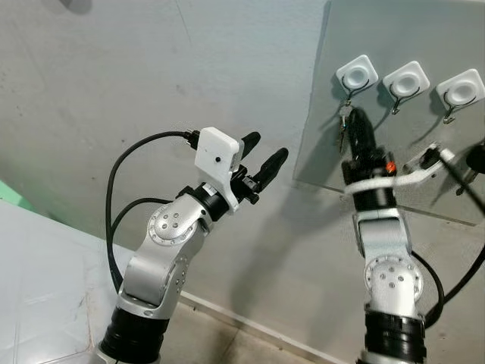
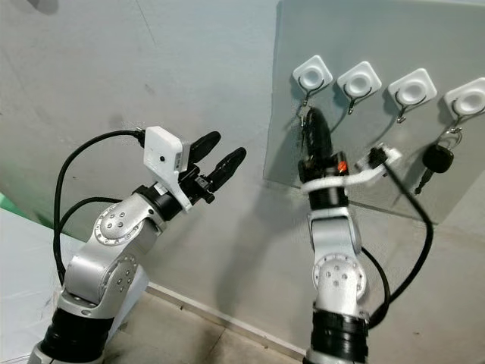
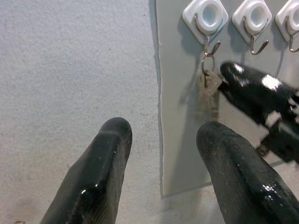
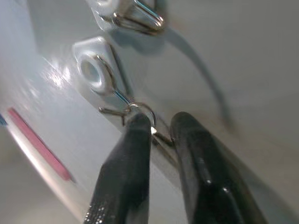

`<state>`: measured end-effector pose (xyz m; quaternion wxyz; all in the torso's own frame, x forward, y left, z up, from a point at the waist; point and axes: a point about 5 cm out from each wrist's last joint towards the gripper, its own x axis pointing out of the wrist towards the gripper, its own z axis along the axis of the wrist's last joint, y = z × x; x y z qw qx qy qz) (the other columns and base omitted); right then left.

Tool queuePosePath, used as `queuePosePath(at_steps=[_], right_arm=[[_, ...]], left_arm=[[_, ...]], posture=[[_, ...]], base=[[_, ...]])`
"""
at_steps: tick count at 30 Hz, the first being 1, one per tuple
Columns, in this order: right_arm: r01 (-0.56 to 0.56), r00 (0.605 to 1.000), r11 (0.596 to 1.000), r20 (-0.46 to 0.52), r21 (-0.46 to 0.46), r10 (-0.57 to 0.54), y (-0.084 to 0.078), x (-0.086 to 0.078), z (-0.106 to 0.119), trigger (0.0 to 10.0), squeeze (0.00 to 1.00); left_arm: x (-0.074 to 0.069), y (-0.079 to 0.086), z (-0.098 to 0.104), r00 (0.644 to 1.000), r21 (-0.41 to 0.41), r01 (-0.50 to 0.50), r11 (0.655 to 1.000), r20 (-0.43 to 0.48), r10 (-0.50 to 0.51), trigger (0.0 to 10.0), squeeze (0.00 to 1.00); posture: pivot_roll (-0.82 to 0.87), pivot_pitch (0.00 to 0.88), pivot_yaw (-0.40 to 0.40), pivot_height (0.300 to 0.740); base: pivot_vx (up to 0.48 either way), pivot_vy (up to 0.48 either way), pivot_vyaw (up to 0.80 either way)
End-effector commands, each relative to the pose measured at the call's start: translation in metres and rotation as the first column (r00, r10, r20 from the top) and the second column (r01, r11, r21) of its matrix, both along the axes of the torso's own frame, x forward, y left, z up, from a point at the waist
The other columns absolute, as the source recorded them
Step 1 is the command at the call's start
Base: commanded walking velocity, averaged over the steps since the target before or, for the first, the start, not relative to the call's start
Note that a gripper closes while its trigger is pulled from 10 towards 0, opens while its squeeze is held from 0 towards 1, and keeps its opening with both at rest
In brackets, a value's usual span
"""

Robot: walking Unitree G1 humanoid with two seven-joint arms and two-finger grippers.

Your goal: Hang keys on a hook

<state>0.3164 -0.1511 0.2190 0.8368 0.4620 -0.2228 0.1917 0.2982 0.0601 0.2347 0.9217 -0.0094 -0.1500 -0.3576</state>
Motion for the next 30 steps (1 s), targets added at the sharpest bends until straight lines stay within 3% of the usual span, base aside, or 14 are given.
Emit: queuePosePath(at_steps=[1, 6, 10, 14, 18, 19, 20, 21, 24, 30], right_arm=[[-0.009, 1.0, 0.999, 0.008, -0.049, 0.01, 0.006, 0.001, 0.0, 10.0, 1.0], [-0.007, 1.0, 0.997, -0.01, -0.082, 0.006, 0.006, -0.001, -0.007, 10.0, 1.0], [0.004, 0.997, 0.984, -0.081, -0.176, -0.019, 0.007, -0.007, -0.033, 10.0, 1.0], [0.031, 0.988, 0.962, -0.136, -0.27, -0.07, 0.003, -0.013, -0.055, 10.0, 1.0], [0.084, 0.97, 0.918, -0.181, -0.388, -0.165, -0.004, -0.015, -0.073, 10.0, 1.0], [0.102, 0.957, 0.876, -0.193, -0.471, -0.215, -0.007, -0.017, -0.084, 10.0, 1.0], [0.102, 0.957, 0.876, -0.193, -0.471, -0.215, -0.007, -0.017, -0.084, 10.0, 1.0], [0.103, 0.948, 0.842, -0.203, -0.53, -0.244, -0.008, -0.02, -0.092, 10.0, 1.0], [0.101, 0.937, 0.763, -0.196, -0.638, -0.288, -0.008, -0.026, -0.105, 10.0, 1.0], [0.125, 0.917, 0.692, -0.182, -0.711, -0.354, -0.011, -0.035, -0.116, 10.0, 1.0]], left_arm=[[0.001, 0.004, -0.002, 1.0, 0.005, -0.028, 1.0, -0.004, 0.028, 10.0, 0.0], [0.001, 0.006, -0.007, 0.999, 0.006, -0.04, 0.999, -0.014, 0.04, 10.0, 0.0], [0.007, 0.022, -0.032, 0.983, 0.0, -0.167, 0.986, -0.078, 0.167, 10.0, 0.0], [0.009, 0.035, -0.055, 0.959, -0.012, -0.234, 0.972, -0.166, 0.229, 10.0, 0.0], [0.009, 0.045, -0.074, 0.937, -0.013, -0.27, 0.963, -0.235, 0.26, 10.0, 0.0], [0.01, 0.052, -0.086, 0.918, -0.017, -0.302, 0.953, -0.275, 0.286, 10.0, 0.0], [0.01, 0.052, -0.086, 0.918, -0.017, -0.302, 0.953, -0.275, 0.286, 10.0, 0.0], [0.011, 0.058, -0.095, 0.899, -0.043, -0.322, 0.946, -0.328, 0.291, 10.0, 0.0], [0.008, 0.066, -0.107, 0.884, -0.044, -0.336, 0.941, -0.359, 0.3, 10.0, 0.0], [0.002, 0.075, -0.123, 0.864, -0.031, -0.362, 0.932, -0.387, 0.322, 10.0, 0.0]], posture=[[0.16, 0.0, 0.049, 0.736], [0.17, 0.0, 0.049, 0.736], [0.17, 0.0, 0.046, 0.736], [0.17, 0.0, 0.044, 0.736], [0.17, 0.0, 0.042, 0.736], [0.16, 0.0, 0.039, 0.736], [0.16, 0.0, 0.039, 0.736], [0.16, 0.0, 0.038, 0.736], [0.16, 0.0, 0.035, 0.736], [0.16, 0.0, 0.036, 0.736]], base=[[0.0, 0.0, 0.0], [0.0, 0.0, 0.0], [0.0, 0.0, 0.0], [0.0, 0.0, 0.0], [0.0, 0.0, 0.0], [0.0, 0.0, 0.0], [0.0, 0.0, 0.0], [0.0, 0.0, 0.0], [0.0, 0.0, 0.0], [0.0, 0.0, 0.0]])
